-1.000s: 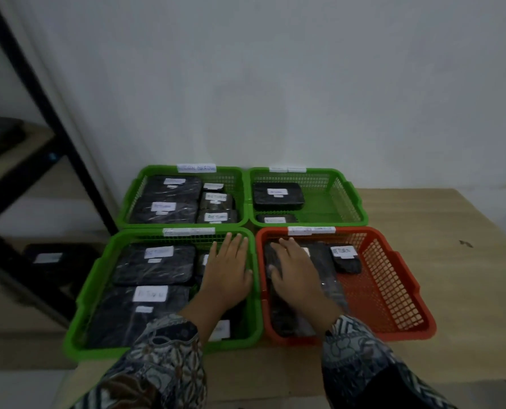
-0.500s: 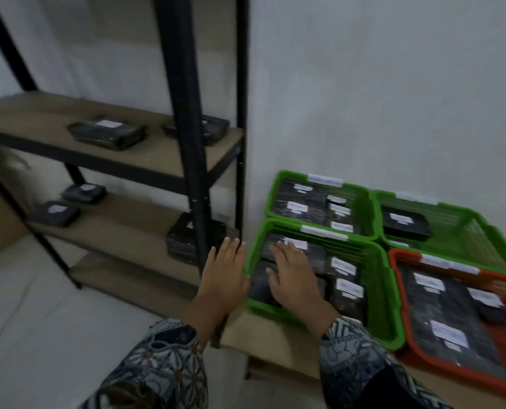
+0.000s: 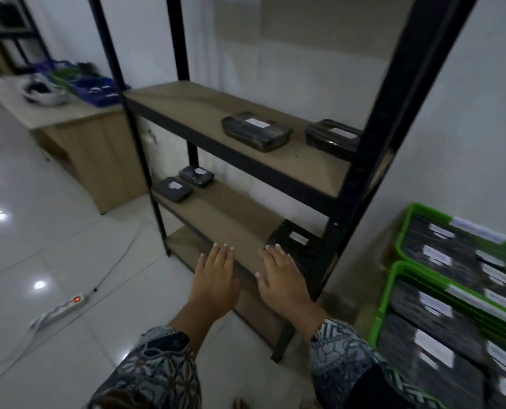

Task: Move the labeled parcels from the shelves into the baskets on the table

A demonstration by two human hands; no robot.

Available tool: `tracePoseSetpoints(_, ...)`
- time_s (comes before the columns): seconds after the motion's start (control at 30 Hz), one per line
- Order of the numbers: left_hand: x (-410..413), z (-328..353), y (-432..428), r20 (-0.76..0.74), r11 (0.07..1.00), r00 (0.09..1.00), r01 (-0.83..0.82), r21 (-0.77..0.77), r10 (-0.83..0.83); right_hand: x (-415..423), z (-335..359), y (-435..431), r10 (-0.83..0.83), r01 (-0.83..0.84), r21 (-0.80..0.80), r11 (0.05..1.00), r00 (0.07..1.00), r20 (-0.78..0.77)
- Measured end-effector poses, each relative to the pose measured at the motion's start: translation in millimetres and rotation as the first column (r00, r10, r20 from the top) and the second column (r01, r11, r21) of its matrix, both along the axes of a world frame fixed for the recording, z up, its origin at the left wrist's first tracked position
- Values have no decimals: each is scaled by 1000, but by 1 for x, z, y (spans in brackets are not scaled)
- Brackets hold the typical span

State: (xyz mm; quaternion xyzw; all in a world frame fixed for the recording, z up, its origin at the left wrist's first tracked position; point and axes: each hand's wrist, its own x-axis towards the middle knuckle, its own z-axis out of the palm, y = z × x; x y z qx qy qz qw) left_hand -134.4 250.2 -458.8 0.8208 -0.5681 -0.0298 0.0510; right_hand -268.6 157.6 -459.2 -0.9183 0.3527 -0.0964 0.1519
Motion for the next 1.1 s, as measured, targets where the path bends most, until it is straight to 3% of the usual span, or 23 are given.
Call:
tracePoseSetpoints(0.2,91,-17,-35,-46,993,992,-117,-15,117,94,-16,-48,34,-32,58,998,999,-36)
tracePoseSetpoints(0.6,264,-44,-105,-101,986,981,-163,20,164,275,-38,-132,33,-26,60,998,992,-118)
tracePoseSetpoints(1.1,533,-105,-187,-65,981,994,102,164,-92,491,-107,-187,-268,286,74,956,945,-189)
